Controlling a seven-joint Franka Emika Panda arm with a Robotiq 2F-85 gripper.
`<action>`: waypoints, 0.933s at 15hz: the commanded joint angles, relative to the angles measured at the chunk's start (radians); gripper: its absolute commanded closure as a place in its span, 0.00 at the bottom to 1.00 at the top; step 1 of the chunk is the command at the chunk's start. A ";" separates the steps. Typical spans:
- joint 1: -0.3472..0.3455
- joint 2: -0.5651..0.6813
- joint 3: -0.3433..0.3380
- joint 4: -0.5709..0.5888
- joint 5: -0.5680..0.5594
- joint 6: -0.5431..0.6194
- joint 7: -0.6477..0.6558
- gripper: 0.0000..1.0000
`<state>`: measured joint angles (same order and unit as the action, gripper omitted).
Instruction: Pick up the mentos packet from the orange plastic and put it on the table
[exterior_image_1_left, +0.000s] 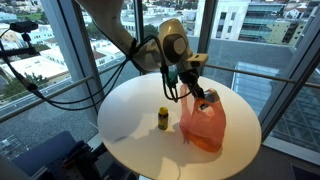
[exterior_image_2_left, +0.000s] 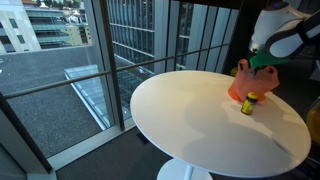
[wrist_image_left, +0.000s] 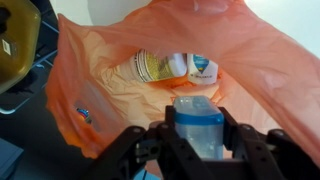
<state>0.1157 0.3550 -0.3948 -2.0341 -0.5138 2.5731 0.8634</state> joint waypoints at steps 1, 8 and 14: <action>0.016 -0.050 -0.024 -0.041 -0.156 0.007 0.134 0.81; -0.051 -0.065 0.024 -0.036 -0.279 -0.062 0.221 0.81; -0.113 -0.066 0.041 -0.021 -0.269 -0.132 0.203 0.81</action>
<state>0.0418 0.3142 -0.3781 -2.0576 -0.7588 2.4842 1.0584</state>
